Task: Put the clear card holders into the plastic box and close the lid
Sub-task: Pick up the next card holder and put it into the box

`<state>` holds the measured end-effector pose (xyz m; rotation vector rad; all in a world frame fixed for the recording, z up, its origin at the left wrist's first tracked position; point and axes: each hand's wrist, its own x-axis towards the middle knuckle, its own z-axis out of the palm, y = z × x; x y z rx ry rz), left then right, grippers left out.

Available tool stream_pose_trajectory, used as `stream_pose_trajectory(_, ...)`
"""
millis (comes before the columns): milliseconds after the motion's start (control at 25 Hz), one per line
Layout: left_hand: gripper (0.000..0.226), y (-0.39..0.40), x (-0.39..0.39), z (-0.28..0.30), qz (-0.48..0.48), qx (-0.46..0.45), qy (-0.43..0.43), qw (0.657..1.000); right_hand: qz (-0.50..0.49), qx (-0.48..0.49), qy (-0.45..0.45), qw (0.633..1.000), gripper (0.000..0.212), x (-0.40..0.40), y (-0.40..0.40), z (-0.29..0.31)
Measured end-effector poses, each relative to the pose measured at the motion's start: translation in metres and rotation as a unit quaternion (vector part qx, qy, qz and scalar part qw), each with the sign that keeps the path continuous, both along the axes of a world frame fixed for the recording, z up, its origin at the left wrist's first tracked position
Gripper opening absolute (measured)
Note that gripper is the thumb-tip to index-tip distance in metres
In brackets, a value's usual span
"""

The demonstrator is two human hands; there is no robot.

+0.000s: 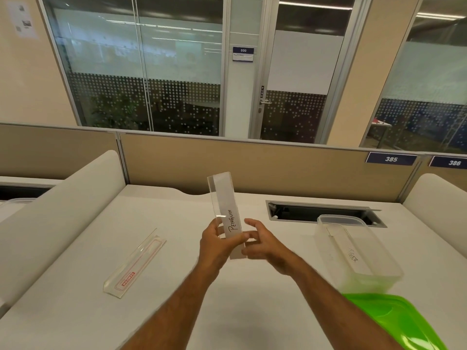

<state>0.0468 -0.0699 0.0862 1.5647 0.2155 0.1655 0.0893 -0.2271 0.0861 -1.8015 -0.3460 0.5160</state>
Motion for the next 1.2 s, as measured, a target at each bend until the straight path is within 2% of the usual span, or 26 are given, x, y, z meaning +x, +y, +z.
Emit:
stream_pose_trajectory(160, 0.08, 0.016, 0.004, 0.007, -0.046, 0.046, 0.003, 0.998, -0.079, 0.116, -0.021, 0.99, 0.085, 0.011, -0.006, 0.028)
stream_pose_trajectory(320, 0.074, 0.028, 0.009, 0.017, -0.102, 0.123, 0.002, 0.987, -0.121, 0.177, -0.052, 0.975, 0.093, 0.029, -0.011, 0.053)
stream_pose_trajectory(560, 0.075, 0.047, 0.017, 0.033, -0.151, 0.191, 0.01, 0.97, -0.121, 0.232, -0.054, 0.964, 0.09, 0.041, -0.023, 0.066)
stream_pose_trajectory(720, 0.073, 0.057, 0.022, 0.039, -0.167, 0.217, -0.003, 0.962, -0.119, 0.234, -0.071, 0.962, 0.089, 0.04, -0.025, 0.064)
stream_pose_trajectory(840, 0.072, 0.06, 0.026, 0.042, -0.187, 0.225, -0.018, 0.956, -0.109, 0.252, -0.068, 0.959, 0.091, 0.041, -0.029, 0.063)
stream_pose_trajectory(1000, 0.07, 0.064, 0.032, 0.047, -0.189, 0.22, -0.027, 0.957, -0.108, 0.268, -0.065, 0.955, 0.079, 0.042, -0.039, 0.059)
stream_pose_trajectory(1200, 0.068, 0.068, 0.038, 0.05, -0.151, 0.136, -0.066, 0.977, -0.141, 0.278, -0.066, 0.948, 0.07, 0.045, -0.054, 0.049)
